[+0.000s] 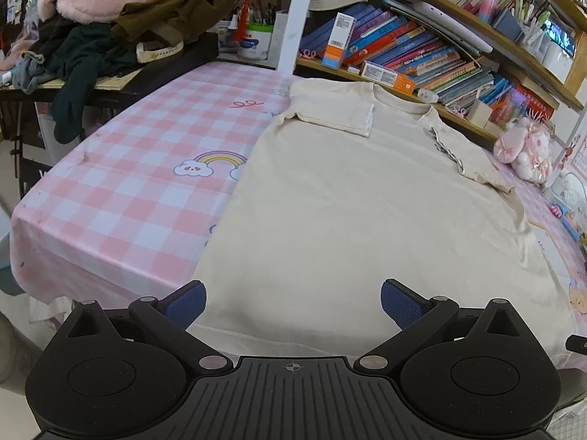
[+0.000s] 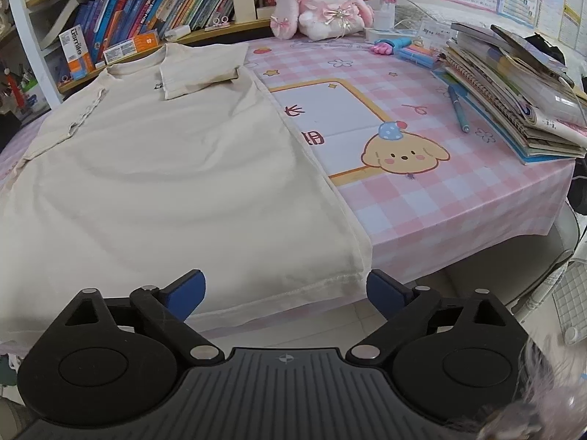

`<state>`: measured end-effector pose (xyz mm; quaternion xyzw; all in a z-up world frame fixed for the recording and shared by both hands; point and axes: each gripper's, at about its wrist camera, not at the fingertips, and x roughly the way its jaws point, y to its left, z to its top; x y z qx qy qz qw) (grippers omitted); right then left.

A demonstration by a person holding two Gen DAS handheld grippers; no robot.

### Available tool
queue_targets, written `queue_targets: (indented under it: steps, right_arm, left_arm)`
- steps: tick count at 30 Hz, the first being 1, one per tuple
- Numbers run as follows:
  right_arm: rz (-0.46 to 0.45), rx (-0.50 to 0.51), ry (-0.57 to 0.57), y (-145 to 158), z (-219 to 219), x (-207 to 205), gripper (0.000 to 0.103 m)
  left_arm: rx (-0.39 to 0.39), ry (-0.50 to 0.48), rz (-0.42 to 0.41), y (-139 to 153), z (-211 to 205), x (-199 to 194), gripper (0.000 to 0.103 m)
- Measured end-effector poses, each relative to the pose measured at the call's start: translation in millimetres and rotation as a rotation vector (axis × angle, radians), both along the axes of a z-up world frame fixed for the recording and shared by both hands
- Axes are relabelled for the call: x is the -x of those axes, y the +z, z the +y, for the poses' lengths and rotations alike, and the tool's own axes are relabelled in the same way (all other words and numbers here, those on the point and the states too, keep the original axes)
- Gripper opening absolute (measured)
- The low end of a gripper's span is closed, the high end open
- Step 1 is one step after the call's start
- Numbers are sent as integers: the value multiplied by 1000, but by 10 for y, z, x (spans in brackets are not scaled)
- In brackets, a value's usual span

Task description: Fold clothes

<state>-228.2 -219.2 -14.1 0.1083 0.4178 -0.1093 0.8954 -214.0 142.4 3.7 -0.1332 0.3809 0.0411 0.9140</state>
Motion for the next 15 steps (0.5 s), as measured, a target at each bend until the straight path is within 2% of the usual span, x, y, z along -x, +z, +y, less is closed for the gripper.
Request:
queue_targets:
  steps: [5, 15]
  right_arm:
    - [-2, -21, 28, 10, 2, 31, 99]
    - [18, -89, 72, -18, -13, 64, 97]
  left_arm:
    - [6, -21, 29, -15, 48, 1, 103]
    - [20, -4, 107, -104, 108, -34, 103]
